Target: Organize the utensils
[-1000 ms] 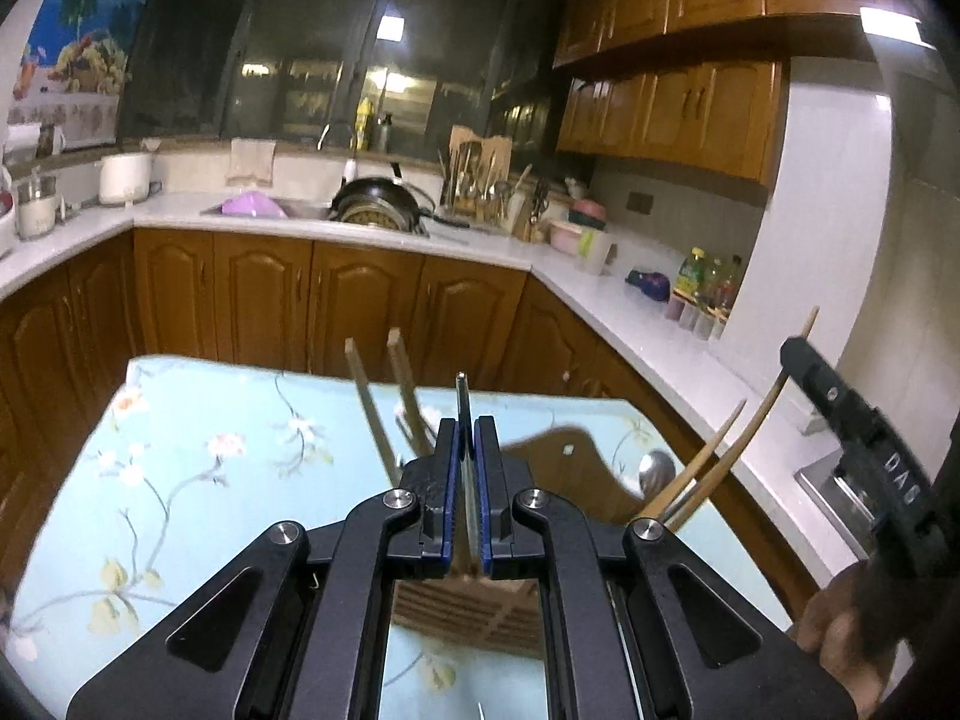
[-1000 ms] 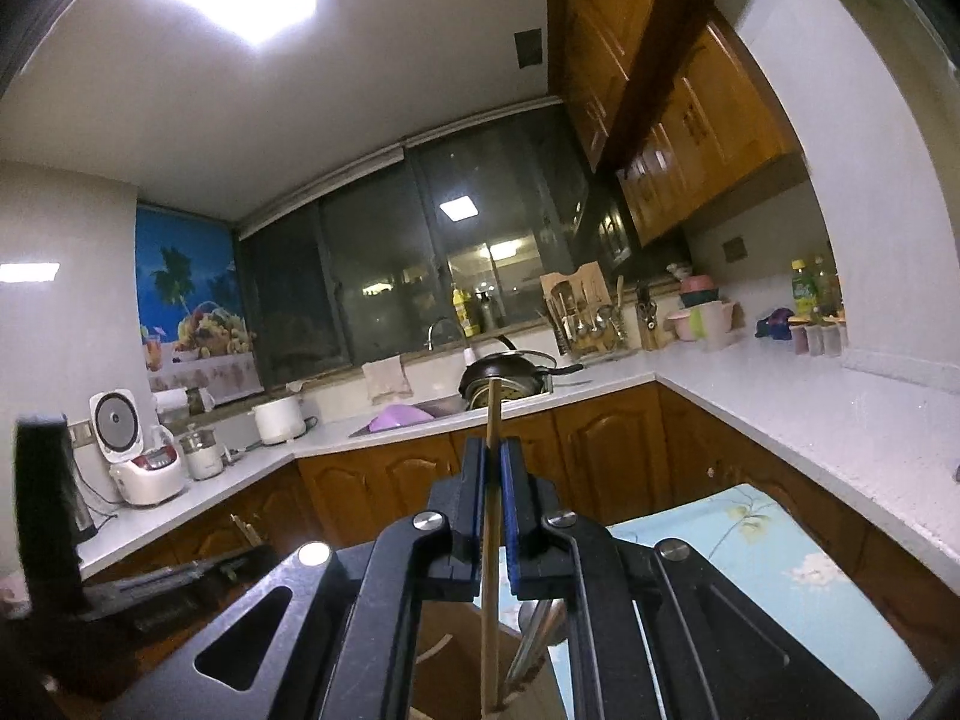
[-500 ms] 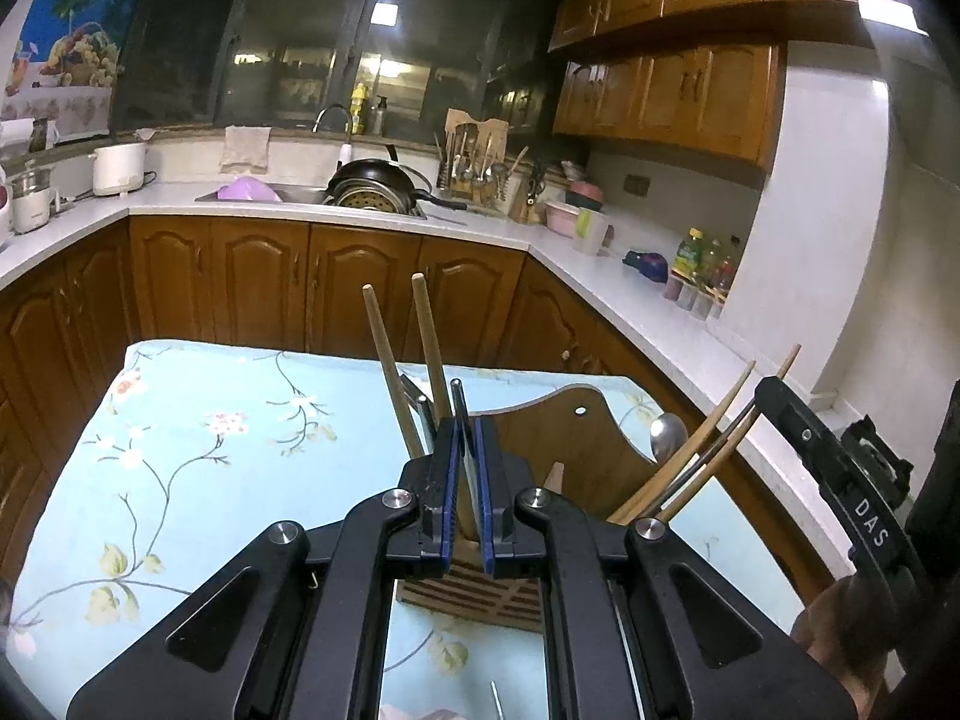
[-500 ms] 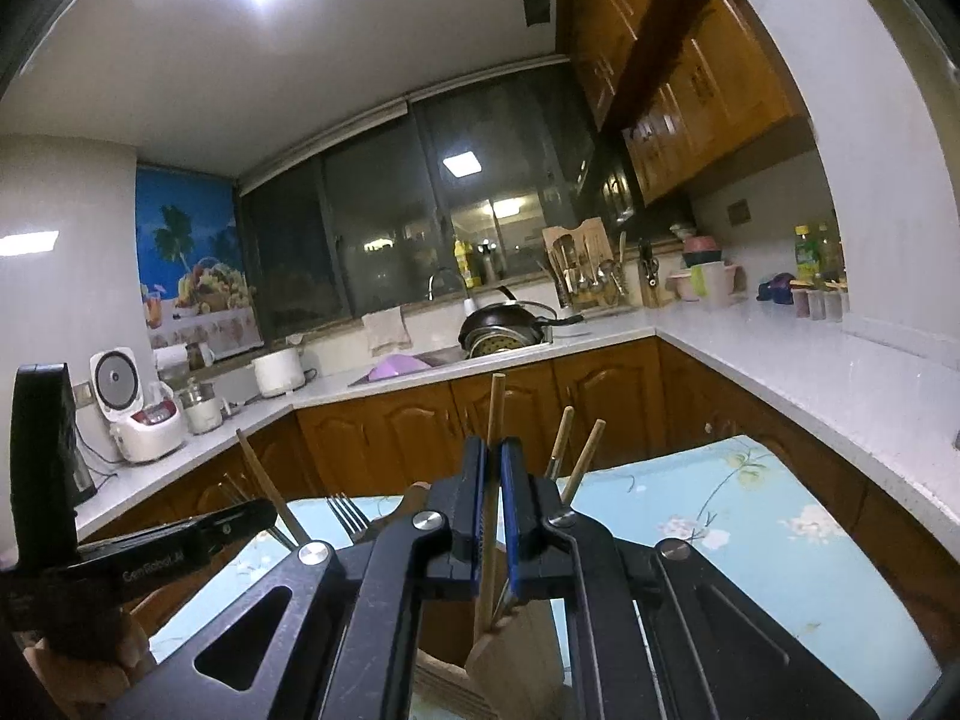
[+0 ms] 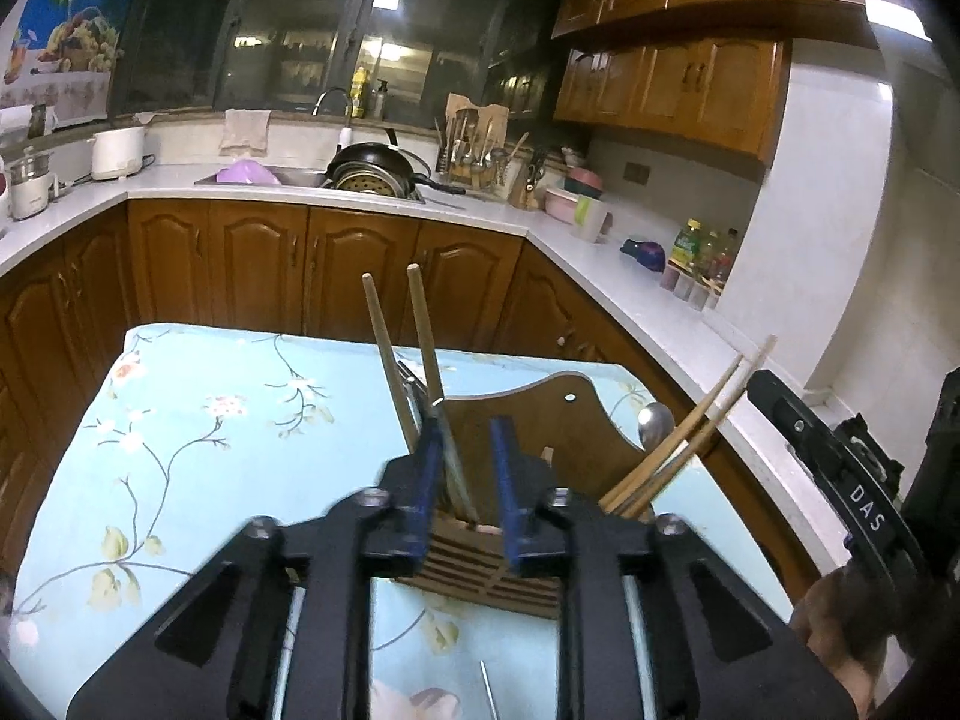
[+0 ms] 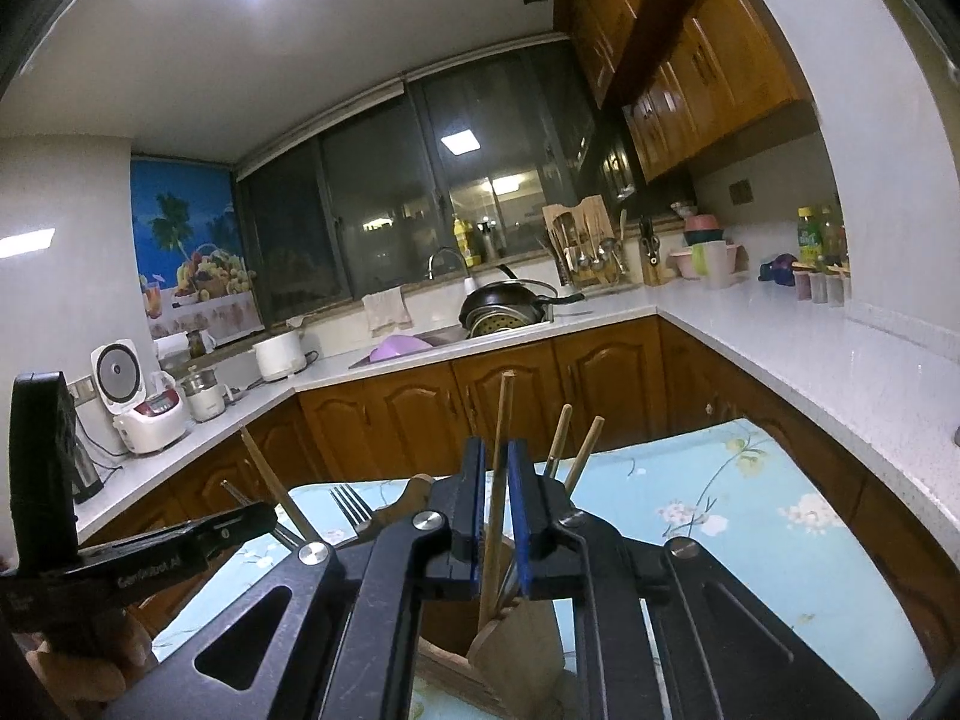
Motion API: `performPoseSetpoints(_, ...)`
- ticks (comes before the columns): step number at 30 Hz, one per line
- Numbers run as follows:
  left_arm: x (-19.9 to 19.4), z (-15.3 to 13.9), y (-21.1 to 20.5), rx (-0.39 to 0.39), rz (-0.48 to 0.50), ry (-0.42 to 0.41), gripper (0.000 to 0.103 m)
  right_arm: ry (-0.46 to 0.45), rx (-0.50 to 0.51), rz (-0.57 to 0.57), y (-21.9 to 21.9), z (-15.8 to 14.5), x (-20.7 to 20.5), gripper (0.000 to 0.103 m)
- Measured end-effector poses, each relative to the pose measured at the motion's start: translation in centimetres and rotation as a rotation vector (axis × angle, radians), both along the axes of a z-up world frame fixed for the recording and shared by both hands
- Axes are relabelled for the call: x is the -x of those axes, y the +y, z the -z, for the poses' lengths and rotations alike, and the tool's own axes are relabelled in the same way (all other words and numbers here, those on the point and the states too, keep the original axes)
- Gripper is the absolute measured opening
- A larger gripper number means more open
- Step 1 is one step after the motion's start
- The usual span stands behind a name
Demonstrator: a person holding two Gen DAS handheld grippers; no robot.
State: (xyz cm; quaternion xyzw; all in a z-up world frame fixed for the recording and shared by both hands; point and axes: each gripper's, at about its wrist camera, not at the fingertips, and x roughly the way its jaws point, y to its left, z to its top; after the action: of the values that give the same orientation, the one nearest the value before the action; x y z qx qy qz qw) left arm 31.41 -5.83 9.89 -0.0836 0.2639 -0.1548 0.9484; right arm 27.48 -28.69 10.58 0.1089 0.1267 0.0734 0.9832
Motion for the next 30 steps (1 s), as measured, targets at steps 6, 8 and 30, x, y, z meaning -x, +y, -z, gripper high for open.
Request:
performPoseSetpoints(6,2.4,-0.1,0.7,0.022,-0.015,-0.011,0.04,-0.012,-0.034,0.002,-0.5,-0.6,1.5,0.043)
performPoseSetpoints(8,3.3,0.1,1.2,0.033,-0.025,-0.008,0.044,-0.016,-0.054,0.004,-0.9,-0.7,2.3,0.047)
performPoseSetpoints(30,16.7,7.8,7.4,0.067,-0.178,0.118,0.082,0.152,-0.083,-0.063,0.1,7.4,14.9,0.083)
